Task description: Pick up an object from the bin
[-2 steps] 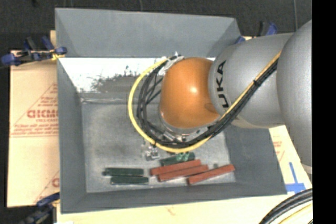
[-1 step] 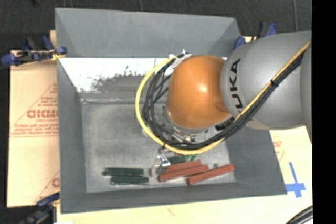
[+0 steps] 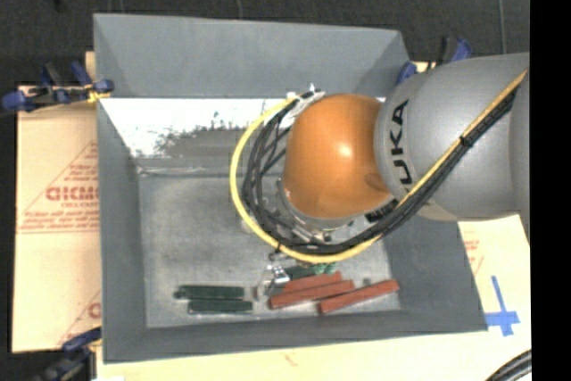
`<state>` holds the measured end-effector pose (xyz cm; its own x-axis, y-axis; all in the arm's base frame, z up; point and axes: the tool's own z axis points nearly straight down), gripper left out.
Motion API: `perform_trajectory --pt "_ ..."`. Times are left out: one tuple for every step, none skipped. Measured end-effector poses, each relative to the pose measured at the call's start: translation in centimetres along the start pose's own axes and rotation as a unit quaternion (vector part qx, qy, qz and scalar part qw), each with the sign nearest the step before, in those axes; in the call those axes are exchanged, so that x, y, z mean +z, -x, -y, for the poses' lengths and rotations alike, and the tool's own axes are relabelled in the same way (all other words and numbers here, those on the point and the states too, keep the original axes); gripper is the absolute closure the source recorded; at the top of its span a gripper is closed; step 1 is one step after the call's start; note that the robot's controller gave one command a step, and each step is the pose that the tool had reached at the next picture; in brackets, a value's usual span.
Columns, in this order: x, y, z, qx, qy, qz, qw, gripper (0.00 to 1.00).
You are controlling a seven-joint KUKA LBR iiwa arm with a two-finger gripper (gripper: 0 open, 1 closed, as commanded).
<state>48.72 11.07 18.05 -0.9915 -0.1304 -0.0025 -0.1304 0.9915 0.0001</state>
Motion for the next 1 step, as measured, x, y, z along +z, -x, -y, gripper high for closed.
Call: perform_trajectory --pt "0.23 0.01 0.01 -0.001 0.000 0.0015 1.0000 0.00"
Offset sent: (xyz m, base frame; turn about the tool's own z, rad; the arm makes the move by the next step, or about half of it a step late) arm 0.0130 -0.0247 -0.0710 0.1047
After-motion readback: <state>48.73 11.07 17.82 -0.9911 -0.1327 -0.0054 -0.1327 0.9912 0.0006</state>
